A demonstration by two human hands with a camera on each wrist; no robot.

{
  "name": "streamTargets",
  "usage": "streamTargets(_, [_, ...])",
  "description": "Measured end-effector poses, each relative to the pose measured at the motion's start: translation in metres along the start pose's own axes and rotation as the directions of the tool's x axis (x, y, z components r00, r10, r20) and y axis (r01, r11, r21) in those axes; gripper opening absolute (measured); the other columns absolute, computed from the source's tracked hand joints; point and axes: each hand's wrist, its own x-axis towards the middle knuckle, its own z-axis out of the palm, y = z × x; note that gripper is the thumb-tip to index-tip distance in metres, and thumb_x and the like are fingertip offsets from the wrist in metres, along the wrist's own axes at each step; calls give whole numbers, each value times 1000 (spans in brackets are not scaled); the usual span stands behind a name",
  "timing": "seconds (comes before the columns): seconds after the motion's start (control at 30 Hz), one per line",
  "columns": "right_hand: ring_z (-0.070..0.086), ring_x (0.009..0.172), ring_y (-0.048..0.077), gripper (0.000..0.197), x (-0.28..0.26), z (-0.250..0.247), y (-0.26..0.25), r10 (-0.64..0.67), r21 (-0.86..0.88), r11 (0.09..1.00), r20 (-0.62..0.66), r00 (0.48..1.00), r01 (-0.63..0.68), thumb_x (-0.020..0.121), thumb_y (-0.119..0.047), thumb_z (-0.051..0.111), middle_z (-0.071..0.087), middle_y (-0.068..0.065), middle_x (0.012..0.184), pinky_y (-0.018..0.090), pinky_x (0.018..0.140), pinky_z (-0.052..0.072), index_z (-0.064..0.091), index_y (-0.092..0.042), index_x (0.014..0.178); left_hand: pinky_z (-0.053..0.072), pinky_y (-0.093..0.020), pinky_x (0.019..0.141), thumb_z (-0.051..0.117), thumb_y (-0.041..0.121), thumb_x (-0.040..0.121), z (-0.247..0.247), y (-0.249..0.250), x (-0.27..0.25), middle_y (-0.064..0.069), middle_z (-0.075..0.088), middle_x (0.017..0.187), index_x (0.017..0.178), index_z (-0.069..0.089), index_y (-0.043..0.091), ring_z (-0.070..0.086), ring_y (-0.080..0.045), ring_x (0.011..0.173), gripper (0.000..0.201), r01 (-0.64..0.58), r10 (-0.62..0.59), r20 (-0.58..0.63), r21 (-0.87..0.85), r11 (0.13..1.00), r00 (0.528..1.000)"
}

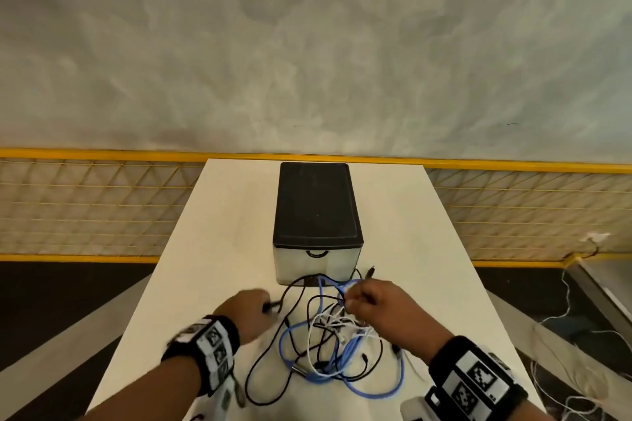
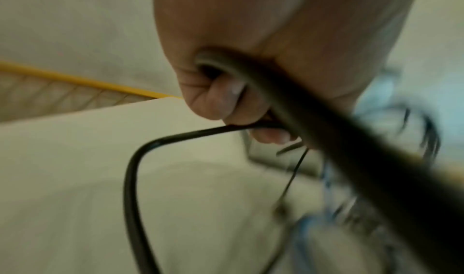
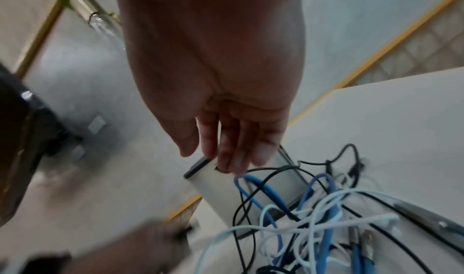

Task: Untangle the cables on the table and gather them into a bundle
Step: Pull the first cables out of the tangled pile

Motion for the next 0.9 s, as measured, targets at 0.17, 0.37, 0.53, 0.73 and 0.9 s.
streamTargets(0.17, [47,118,5,63,19,9,-26,-332,-197,933,-143,932,302,79,-34,75,51,-10,132,23,102,39,49,-31,136,46,-25,63,74,32,81,-94,57,-46,2,64,69,71,62,18,58,-8,67,21,-334,250,-314,-251,909,916])
streamTargets(0.37, [55,82,14,11,44,0,-51,-361,-295,902,-113,926,316,88,-20,67,56,-5,86,21,69,37,70,-13,96,43,-18,60,72,28,75,-154,116,-117,9,56,64,69,61,21,51,-3,60,14,-667,475,-468,-515,538,745])
streamTargets(0.53, [57,72,-6,24,42,-19,-46,-269,-176,955,-169,948,239,90,-14,63,58,-17,75,8,68,37,65,-34,77,42,-8,57,65,18,83,-171,110,-126,-10,65,74,70,64,9,56,1,55,16,-710,466,-544,-609,353,698])
streamTargets(0.73, [70,84,9,27,25,-27,-72,-364,65,918,-250,897,391,88,-14,69,71,-6,90,26,80,56,65,-40,81,47,-34,106,67,12,90,-95,89,-51,7,69,123,120,67,27,62,1,114,33,-461,336,-329,-464,756,883])
streamTargets(0.9, [66,71,7,28,24,-38,-64,-295,163,916,-348,890,368,87,-9,70,68,-8,79,30,73,54,68,-37,80,50,-28,100,63,27,91,-58,106,-32,9,71,118,119,65,29,65,-3,112,28,-477,365,-307,-531,701,879])
